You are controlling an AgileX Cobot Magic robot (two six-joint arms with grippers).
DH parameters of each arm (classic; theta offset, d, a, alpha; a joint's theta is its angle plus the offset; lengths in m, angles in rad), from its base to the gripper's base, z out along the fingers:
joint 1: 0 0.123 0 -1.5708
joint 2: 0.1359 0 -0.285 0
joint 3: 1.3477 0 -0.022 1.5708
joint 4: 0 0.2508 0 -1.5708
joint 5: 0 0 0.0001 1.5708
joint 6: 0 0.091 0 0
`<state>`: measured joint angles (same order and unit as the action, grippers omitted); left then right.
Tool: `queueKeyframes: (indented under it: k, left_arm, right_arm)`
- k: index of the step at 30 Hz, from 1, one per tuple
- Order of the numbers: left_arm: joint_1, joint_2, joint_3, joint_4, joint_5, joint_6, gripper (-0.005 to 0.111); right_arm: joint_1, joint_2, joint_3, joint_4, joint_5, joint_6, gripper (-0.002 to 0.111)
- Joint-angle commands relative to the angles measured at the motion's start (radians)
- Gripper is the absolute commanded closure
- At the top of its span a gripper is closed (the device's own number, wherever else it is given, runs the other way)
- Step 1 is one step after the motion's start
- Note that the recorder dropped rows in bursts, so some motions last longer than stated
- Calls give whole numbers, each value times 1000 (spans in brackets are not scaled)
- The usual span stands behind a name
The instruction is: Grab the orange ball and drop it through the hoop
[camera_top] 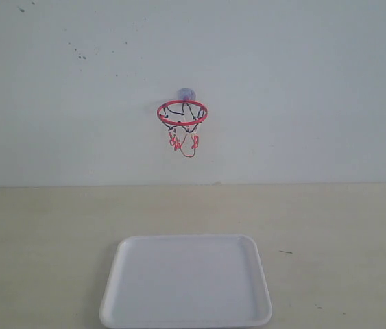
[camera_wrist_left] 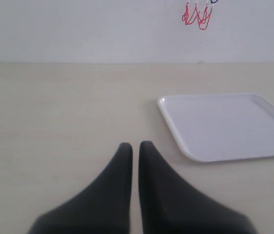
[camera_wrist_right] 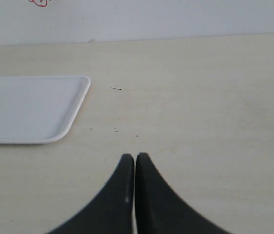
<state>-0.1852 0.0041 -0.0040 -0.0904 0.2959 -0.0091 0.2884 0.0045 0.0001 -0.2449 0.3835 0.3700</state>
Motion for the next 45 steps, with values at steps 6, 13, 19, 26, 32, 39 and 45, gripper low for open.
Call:
queueKeyframes:
  k: [6,13,19,26,32,39,45]
  left_arm:
    - [-11,-4,4,1,3,1,103]
    - [2,-4,4,46,-9,1,103]
    - [105,-4,4,55,-9,1,103]
    - [123,-4,4,46,-9,1,103]
    - [123,-4,4,46,-9,1,103]
    - [123,-4,4,51,-9,1,103]
    - [123,-4,4,51,-9,1,103]
  right_arm:
    - [0,-5,0,-4,-4,-2,108]
    - [0,-5,0,-4,-4,-2,108]
    - [0,-5,0,-4,-4,-2,108]
    - [0,-5,0,-4,-4,-2,108]
    - [0,-5,0,-4,-4,-2,108]
    - [0,-5,0,-4,-4,-2,108]
    - [0,-5,0,-4,-4,-2,108]
